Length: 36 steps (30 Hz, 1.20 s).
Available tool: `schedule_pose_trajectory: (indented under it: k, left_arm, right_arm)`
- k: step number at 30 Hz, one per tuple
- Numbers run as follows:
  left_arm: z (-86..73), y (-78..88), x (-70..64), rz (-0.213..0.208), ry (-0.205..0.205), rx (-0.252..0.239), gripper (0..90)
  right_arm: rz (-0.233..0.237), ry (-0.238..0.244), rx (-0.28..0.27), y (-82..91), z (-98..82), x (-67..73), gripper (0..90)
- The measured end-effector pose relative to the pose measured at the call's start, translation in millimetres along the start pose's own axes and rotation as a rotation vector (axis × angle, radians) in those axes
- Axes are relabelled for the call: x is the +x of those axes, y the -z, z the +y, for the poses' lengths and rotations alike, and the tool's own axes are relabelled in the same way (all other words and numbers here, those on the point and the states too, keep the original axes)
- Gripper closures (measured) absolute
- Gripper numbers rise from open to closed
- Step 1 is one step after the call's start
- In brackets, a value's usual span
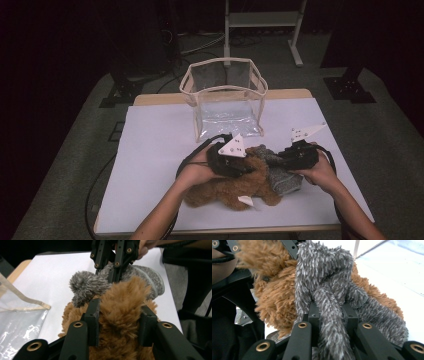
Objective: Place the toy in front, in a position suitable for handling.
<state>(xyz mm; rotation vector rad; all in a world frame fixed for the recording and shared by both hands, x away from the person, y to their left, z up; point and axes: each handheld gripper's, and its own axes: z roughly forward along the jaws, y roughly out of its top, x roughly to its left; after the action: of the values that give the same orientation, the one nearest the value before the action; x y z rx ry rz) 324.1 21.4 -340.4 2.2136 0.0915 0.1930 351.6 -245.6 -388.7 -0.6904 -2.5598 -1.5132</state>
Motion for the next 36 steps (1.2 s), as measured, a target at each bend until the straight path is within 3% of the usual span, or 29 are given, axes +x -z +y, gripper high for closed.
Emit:
schedule_pose_trajectory:
  k: [2,4,5,6,11,14,18,24,26,27,29,30,31,33,36]
  left_arm:
    - [0.2,0.4,1.4,0.001,0.023,0.001,63.9]
    - [0.5,0.1,-0.5,0.008,0.009,0.0,67.1]
    - [0.5,0.2,-2.6,0.018,-0.023,0.005,67.1]
    - [1.0,0.1,-3.7,0.025,-0.03,0.008,68.5]
    - [4.5,0.9,-3.4,0.027,-0.002,0.024,77.7]
    - [6.6,3.2,0.5,0.015,0.049,-0.006,78.5]
    - [13.3,6.7,6.6,0.007,0.073,-0.035,78.9]
    - [33.4,15.1,11.7,-0.017,0.062,-0.117,79.3]
    - [39.1,18.6,13.0,-0.034,0.063,-0.171,79.3]
    - [39.4,20.3,12.6,-0.034,0.063,-0.198,79.2]
    - [33.4,21.8,11.8,-0.038,0.07,-0.229,79.2]
    - [27.8,21.7,12.6,-0.037,0.08,-0.225,79.2]
    - [14.2,21.1,14.5,-0.043,0.119,-0.235,79.2]
    - [8.3,22.2,15.0,-0.054,0.139,-0.254,79.2]
    - [-1.9,30.2,12.2,-0.027,0.131,-0.242,79.2]
  right_arm:
    - [0.0,0.001,-0.001,0.2,-0.1,0.0,73.4]
    - [-0.001,-0.002,-0.004,0.7,-0.5,0.1,73.4]
    - [0.0,-0.002,-0.003,0.8,-0.7,-0.1,73.3]
    - [0.001,-0.001,-0.003,0.9,-1.2,0.0,73.3]
    - [0.005,-0.01,-0.017,3.1,-3.3,-0.7,73.3]
    - [0.015,-0.023,-0.045,8.5,-3.7,-1.8,73.3]
    - [0.001,-0.021,-0.045,16.5,0.6,-0.7,73.3]
    - [-0.04,0.023,-0.068,46.5,21.9,8.4,73.8]
    - [-0.049,0.035,-0.08,60.2,28.7,12.6,74.0]
    - [-0.051,0.047,-0.085,72.8,32.9,16.6,74.1]
    - [-0.043,0.048,-0.079,78.4,32.5,18.4,74.1]
    - [-0.043,0.048,-0.079,78.4,32.5,18.4,74.1]
    - [-0.041,0.044,-0.048,72.0,28.5,17.6,74.1]
    - [-0.035,0.036,-0.027,65.1,26.3,16.6,74.2]
    - [0.004,0.028,0.0,41.5,22.6,12.7,74.2]
